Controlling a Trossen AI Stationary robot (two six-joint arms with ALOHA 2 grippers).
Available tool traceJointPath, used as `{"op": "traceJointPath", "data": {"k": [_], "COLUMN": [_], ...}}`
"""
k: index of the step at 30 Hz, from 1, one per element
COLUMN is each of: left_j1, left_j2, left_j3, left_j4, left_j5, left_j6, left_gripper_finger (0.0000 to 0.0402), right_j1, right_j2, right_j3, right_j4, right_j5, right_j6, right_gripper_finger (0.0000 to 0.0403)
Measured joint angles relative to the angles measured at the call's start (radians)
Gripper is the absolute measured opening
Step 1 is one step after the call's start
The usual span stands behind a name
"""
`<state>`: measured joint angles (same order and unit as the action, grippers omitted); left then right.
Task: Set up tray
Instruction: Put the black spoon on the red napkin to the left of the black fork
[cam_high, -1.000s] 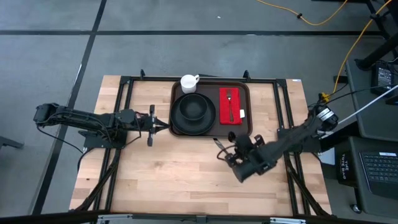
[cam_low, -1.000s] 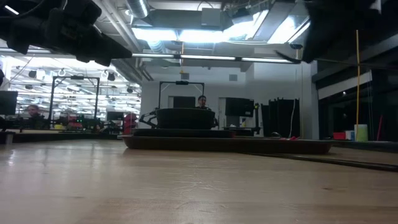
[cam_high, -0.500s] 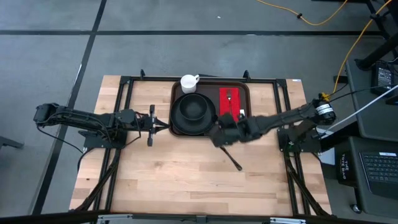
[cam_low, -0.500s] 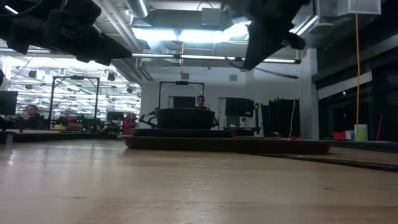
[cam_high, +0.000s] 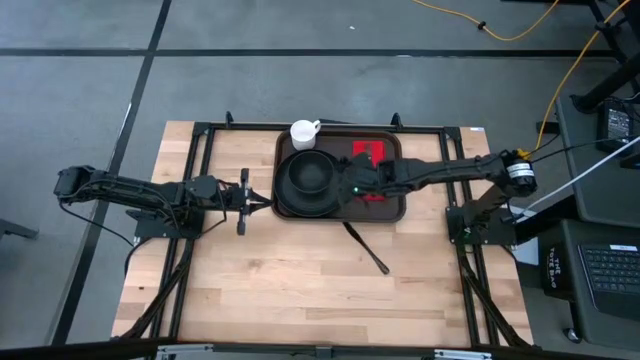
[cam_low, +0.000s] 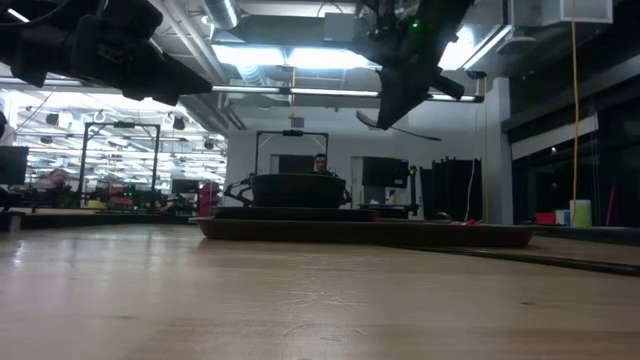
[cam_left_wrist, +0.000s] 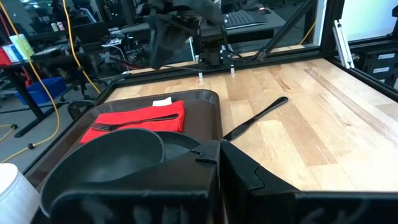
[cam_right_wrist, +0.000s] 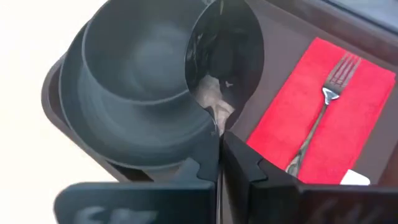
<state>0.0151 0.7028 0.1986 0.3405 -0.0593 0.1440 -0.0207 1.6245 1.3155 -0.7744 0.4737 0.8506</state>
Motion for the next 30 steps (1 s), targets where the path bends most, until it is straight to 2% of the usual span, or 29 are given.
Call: {"op": "traceJointPath", "data": {"k": [19, 30], "left_j1": [0.000, 0.000], "left_j2": [0.000, 0.000], "left_j3": [0.000, 0.000], "left_j4": [0.000, 0.000], "left_j5": [0.000, 0.000], "left_j6": [0.000, 0.000], "left_gripper_finger": [0.0003, 0.0005], "right_j1": [-0.137, -0.226], "right_j2": [0.000, 0.001], "right_j3": [0.000, -0.045], "right_j4": [0.073, 0.082], "right_j5": [0.003, 0.006], "right_j6": [0.011, 0.088], "right_gripper_finger": [0.0012, 0.0012]}}
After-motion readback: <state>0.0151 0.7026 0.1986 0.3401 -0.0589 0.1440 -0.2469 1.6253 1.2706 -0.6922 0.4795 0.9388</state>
